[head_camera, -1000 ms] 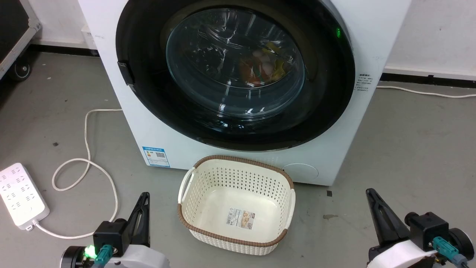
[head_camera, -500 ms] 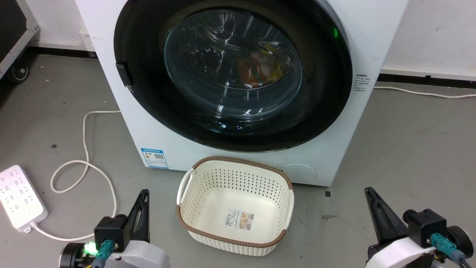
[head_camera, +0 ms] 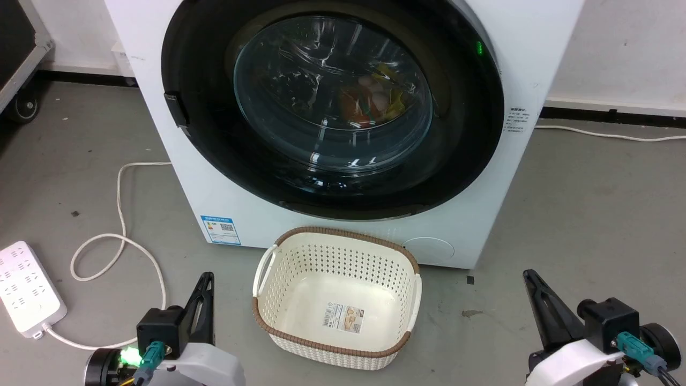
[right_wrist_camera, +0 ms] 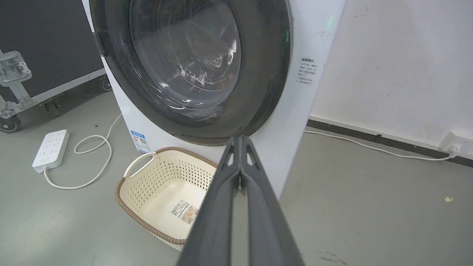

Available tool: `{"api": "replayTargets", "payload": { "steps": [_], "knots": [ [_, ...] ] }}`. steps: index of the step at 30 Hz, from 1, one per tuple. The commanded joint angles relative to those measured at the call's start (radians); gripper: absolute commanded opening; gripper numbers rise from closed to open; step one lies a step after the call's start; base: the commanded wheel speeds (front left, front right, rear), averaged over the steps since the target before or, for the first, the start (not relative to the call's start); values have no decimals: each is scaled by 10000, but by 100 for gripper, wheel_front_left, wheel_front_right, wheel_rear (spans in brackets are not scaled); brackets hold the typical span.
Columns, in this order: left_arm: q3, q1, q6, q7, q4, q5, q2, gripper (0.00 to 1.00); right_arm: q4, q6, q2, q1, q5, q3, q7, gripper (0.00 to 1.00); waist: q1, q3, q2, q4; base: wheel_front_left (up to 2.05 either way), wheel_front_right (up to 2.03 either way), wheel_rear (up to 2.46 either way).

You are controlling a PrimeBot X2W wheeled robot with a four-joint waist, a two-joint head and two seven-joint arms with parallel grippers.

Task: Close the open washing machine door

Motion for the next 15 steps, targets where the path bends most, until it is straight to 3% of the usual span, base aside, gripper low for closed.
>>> {"api": "replayTargets", "payload": {
  "steps": [1,15],
  "knots": [
    [37,-144,95,55,-53,108,-7,0,-93,-7,39,-123,-63,22,50,0,1,-6,0,-9,0,0,0],
    [60,-198,182,341,-135,248,-30,0,-182,-7,45,-156,-113,62,337,0,1,-48,0,-73,0,0,0]
  ]
}}
